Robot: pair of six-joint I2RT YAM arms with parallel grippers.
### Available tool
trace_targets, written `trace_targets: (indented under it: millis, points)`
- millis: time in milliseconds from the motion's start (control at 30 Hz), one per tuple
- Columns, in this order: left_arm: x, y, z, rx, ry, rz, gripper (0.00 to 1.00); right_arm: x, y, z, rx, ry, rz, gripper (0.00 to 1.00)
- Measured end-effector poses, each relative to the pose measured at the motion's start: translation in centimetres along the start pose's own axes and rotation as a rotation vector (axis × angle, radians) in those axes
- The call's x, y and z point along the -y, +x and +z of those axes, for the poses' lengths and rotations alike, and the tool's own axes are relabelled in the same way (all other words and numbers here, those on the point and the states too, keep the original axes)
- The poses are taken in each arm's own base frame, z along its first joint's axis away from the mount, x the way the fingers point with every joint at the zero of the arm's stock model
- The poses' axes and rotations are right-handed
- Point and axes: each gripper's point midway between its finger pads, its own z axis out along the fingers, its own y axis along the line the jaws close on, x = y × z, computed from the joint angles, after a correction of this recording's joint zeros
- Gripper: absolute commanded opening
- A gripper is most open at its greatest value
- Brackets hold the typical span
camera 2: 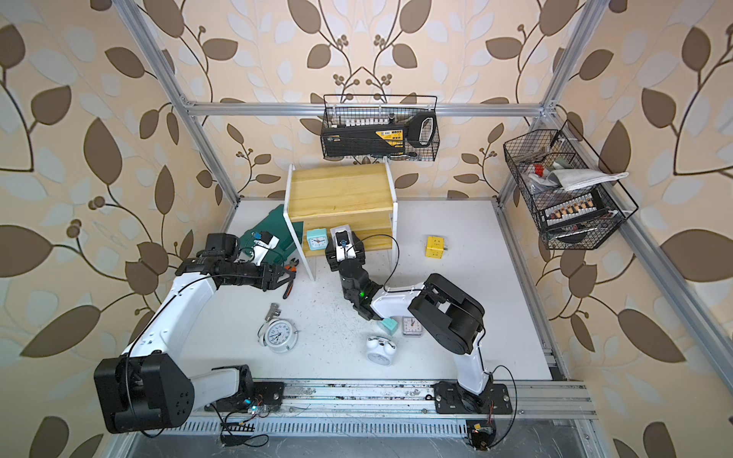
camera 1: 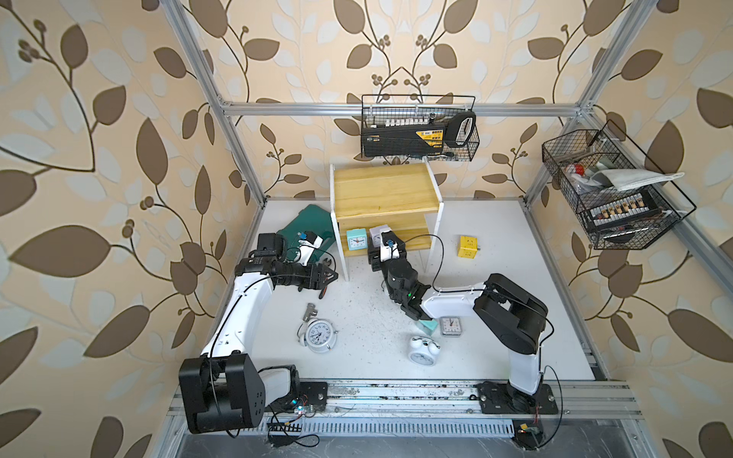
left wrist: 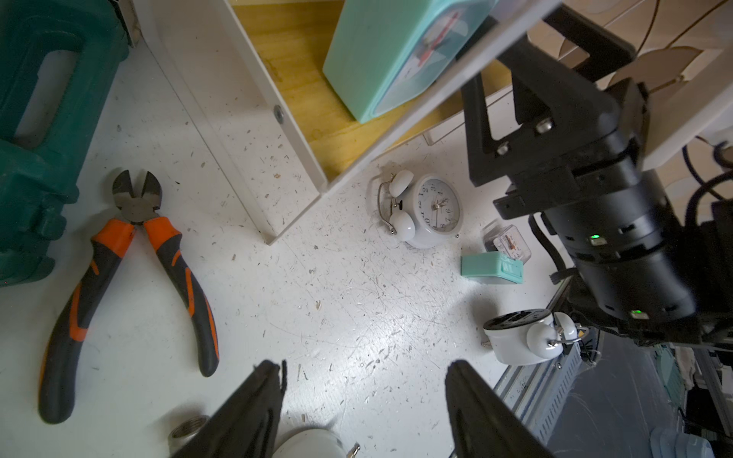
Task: Place the alarm clocks on the shelf by style
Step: Place the alarm on the shelf.
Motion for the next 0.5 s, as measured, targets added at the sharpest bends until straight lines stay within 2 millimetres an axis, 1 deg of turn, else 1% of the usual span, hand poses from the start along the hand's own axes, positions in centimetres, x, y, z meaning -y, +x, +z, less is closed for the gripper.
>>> trace_targets:
  millis: [167,300,400,500]
  points:
    - [0.01,0.0,0.0,0.0,0.0,0.0,0.69,-0.19,0.38,-0.03,-0.017,-0.012,0.002,0.76]
    - [0.01,0.0,0.0,0.0,0.0,0.0,0.69,-0.3,0.13,-0.26,-0.02,-0.031,0.008,0.76]
    - [0.0,0.0,0.0,0.0,0.0,0.0,0.69,-0.38,-0.07,-0.49,-0.02,-0.047,0.012,0.73]
    - [0.0,0.0,0.0,0.0,0.0,0.0,0.69,-0.54,0.17,-0.66,-0.025,-0.064,0.012,0.69]
